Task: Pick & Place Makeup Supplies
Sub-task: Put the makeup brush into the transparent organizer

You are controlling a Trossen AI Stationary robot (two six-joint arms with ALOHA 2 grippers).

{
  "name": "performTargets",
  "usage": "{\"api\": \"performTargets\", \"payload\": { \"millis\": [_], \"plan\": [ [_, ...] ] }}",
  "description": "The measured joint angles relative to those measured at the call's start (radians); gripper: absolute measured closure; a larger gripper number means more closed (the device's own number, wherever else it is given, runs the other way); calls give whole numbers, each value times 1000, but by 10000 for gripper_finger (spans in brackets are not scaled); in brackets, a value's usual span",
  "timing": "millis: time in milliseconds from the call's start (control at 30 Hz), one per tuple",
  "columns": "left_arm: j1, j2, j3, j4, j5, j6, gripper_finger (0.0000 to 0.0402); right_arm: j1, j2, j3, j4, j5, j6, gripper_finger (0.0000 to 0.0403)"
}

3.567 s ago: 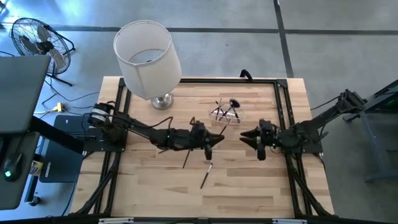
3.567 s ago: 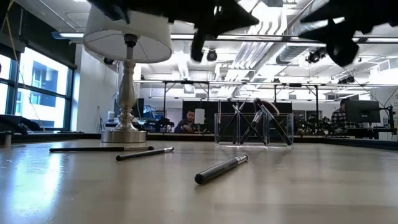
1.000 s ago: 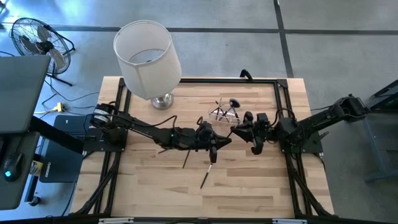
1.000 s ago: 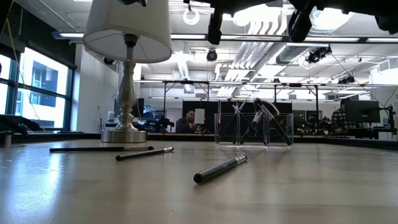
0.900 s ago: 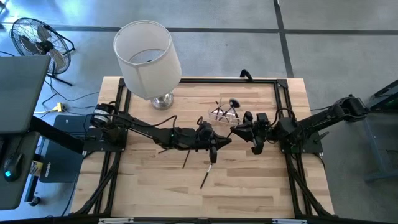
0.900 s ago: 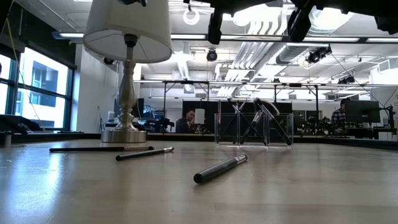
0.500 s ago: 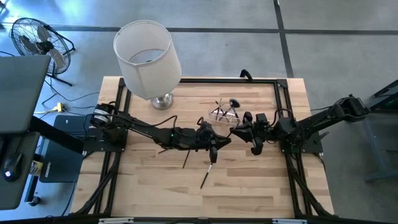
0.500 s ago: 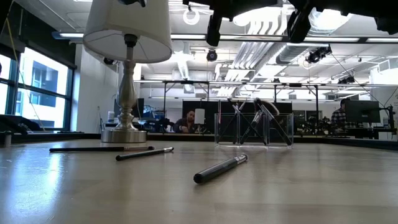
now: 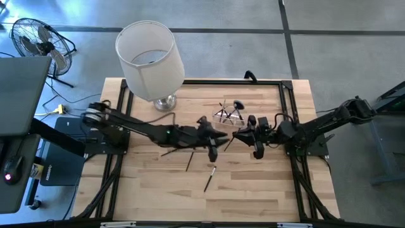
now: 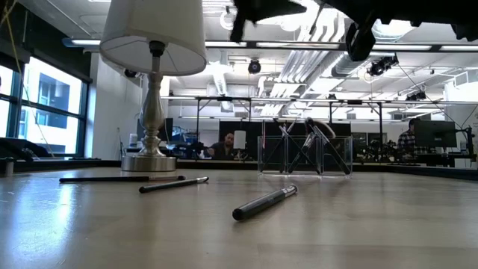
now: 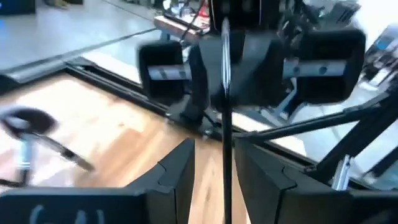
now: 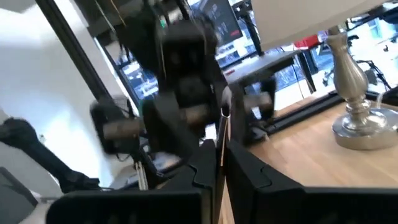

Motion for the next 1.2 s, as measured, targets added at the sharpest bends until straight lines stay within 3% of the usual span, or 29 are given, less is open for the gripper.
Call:
{"api": "performTargets", "payload": {
  "millis": [333, 567, 767, 1000, 1200],
  "plan": [
    [4, -259, -1, -546, -200, 42, 287, -44, 0, 0, -158, 166, 26, 391],
    [4, -313, -17, -809, -253, 0, 287, -155, 0, 0, -243, 265, 62, 392],
    [4, -403, -238, -683, -178, -28, 287, -256, 0, 1, -359, 324, 126, 392],
    [6, -618, -592, -334, -70, -50, 287, -317, 0, 141, -713, 384, 114, 393],
    [41, -760, -755, -190, 91, -42, 287, -375, 1, 203, -879, 439, 74, 393]
  ]
}}
